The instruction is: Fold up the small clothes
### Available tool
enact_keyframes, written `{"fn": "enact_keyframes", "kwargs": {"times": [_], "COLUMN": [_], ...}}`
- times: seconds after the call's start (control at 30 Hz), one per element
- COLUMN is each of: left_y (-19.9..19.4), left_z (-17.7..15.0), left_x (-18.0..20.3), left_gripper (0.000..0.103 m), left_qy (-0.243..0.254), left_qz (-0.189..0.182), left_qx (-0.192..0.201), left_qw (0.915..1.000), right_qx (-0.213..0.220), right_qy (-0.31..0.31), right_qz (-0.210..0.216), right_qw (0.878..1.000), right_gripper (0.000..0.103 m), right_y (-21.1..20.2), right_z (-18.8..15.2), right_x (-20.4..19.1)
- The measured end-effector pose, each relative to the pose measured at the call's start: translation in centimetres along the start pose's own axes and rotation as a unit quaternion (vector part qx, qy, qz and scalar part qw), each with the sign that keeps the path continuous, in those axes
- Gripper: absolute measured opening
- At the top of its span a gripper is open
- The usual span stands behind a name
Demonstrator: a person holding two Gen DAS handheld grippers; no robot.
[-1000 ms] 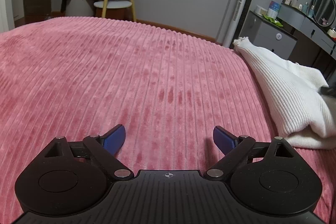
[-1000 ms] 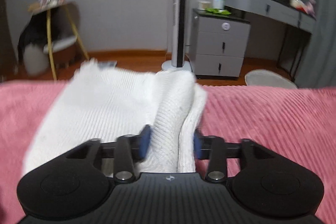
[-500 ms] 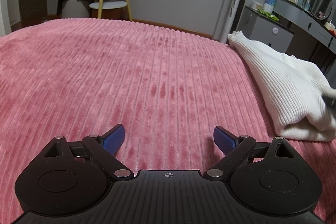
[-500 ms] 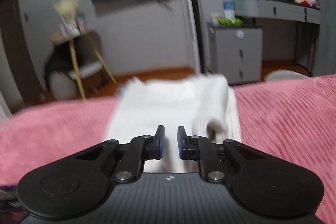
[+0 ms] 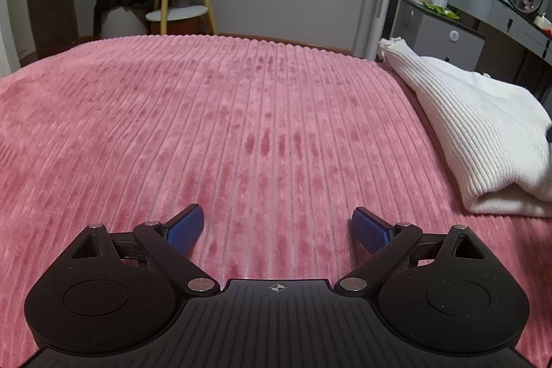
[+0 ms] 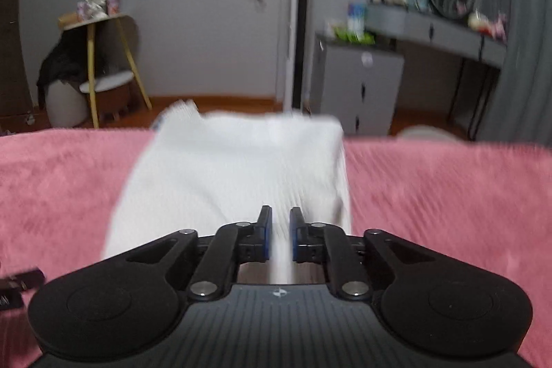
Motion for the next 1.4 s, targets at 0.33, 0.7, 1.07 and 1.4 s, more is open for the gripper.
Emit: {"fn": "enact_keyframes", "kwargs": {"times": [0.33, 0.7, 1.07, 1.4], "left_y": [0.3, -2.0, 7.0, 10.0], "left_z": [-0.1, 5.1, 8.7, 9.6], "left_x": [0.3, 3.3, 9.1, 10.4], "left_gripper": [0.098, 0.098, 0.098, 0.099], "left_qy": [0.011, -0.051, -0.101, -0.103], "left_qz": [0.009, -0.125, -0.243, -0.297], "left_qx": [0.000, 0.054, -0.057, -0.064], "left_qw": [0.9999, 0.9894, 0.9630, 0.9472], "right_qx": [-0.017, 0.007, -0.077, -0.133], "right_qy": [-0.076, -0.007, 0.101, 0.266], "right_qz": [-0.012, 0.022, 0.057, 0.195], "right_qw": [0.997, 1.000, 0.990, 0.935], "right_gripper": [0.012, 0.040, 0.071, 0.054], "right_y": [3.4, 0.6, 8.0, 11.0], "right_z": [-3.0, 0.7, 0.0, -0.4], "right_x": [-1.4, 1.1, 8.2, 10.9]}}
Point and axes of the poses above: each gripper's, at about its wrist camera, not at the fingertips, and y roughly the way its jaws point, x to its right, z to its top, the point moved 7 cm from there along y, roughly the way its jaws point, and after that the axes turned 3 degrees about y, right-handed, at the moved point
